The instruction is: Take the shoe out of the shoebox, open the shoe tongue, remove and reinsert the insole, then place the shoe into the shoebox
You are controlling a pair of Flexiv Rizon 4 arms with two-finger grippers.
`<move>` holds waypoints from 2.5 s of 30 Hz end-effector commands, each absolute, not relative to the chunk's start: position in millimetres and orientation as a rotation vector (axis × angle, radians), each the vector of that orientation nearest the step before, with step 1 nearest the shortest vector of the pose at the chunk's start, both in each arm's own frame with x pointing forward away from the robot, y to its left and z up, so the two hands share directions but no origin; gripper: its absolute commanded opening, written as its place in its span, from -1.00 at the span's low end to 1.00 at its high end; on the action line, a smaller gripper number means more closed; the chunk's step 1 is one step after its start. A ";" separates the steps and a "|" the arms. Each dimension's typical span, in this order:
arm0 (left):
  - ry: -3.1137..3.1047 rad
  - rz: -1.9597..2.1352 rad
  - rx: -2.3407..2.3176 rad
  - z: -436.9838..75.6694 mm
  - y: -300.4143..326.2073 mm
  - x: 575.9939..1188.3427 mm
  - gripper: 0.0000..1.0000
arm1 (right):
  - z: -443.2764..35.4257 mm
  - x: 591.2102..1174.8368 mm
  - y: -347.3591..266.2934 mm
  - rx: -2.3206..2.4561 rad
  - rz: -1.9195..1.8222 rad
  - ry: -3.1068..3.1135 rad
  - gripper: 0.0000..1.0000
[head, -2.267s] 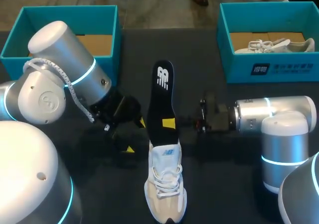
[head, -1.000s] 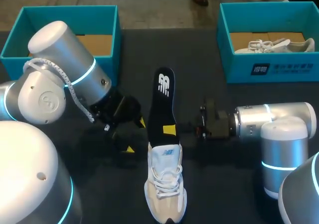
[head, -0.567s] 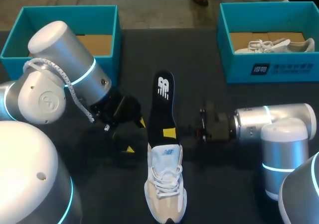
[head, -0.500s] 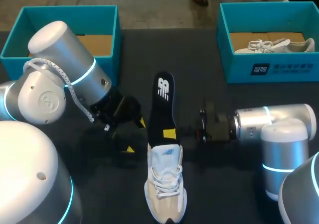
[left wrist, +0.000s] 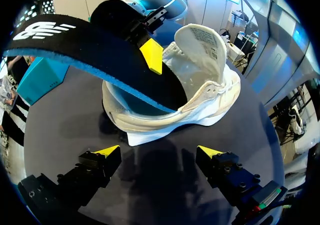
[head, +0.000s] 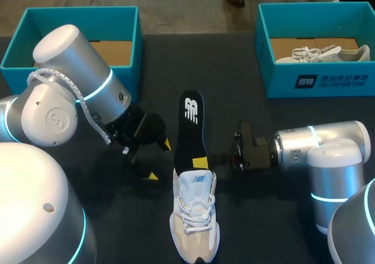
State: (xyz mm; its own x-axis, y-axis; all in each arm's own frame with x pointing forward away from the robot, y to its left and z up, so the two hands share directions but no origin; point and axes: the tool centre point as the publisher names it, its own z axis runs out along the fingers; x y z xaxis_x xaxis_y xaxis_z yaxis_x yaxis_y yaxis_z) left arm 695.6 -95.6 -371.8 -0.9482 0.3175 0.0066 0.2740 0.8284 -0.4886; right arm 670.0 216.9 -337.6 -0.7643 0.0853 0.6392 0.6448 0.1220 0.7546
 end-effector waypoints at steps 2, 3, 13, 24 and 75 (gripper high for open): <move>-2.922 0.757 -0.473 -372.4 -96.5 695.3 1.00 | -341.9 668.2 217.2 -0.700 -1.653 -1.964 -1.00; -2.922 0.757 -0.473 -372.4 -96.5 695.3 1.00 | -343.0 667.6 217.4 -0.700 -1.649 -1.963 -1.00; -2.922 0.757 -0.473 -372.4 -96.5 695.3 1.00 | -353.2 653.4 216.7 -0.701 -1.628 -1.952 -1.00; -2.922 0.757 -0.473 -372.4 -96.5 695.3 1.00 | -362.6 643.6 218.4 -0.724 -1.586 -1.943 -1.00; -2.922 0.757 -0.473 -372.4 -96.5 695.3 1.00 | -321.6 661.8 228.1 -0.638 -1.638 -2.037 -0.40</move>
State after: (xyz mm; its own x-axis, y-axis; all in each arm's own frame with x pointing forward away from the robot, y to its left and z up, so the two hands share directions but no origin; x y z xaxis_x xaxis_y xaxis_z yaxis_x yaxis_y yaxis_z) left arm 695.6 -95.6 -371.8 -0.9482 0.3175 0.0066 0.2740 0.8284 -0.4886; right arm 662.3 227.3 -325.2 -0.7932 0.0694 0.6050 0.6062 0.1840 0.7737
